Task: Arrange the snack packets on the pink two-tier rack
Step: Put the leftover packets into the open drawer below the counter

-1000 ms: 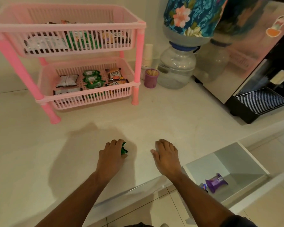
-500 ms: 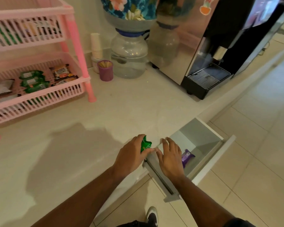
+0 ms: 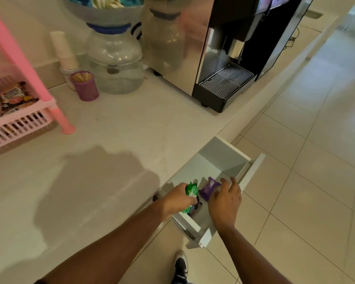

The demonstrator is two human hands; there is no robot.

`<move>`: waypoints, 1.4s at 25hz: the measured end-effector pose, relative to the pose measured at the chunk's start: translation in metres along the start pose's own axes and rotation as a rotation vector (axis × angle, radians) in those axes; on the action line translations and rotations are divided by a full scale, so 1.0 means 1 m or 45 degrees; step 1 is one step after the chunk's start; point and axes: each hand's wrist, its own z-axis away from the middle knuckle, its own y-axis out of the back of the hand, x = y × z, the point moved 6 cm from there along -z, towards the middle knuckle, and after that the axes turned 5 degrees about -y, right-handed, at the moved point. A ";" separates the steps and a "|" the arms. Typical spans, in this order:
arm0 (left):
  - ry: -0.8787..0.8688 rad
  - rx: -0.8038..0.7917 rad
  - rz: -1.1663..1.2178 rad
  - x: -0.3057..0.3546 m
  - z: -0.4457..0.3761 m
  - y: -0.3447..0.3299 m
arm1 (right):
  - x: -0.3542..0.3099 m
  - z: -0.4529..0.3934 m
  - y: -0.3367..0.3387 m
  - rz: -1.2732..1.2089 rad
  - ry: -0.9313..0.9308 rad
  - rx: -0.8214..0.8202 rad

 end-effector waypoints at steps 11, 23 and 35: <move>0.199 0.088 -0.572 -0.044 -0.128 -0.037 | 0.045 -0.017 -0.011 -0.422 -0.282 0.052; 0.311 0.050 -1.066 -0.091 -0.197 -0.060 | 0.068 -0.019 -0.038 -0.563 -0.381 -0.039; 0.149 0.059 -1.074 -0.059 -0.184 -0.059 | 0.068 -0.024 -0.048 -0.561 -0.375 -0.022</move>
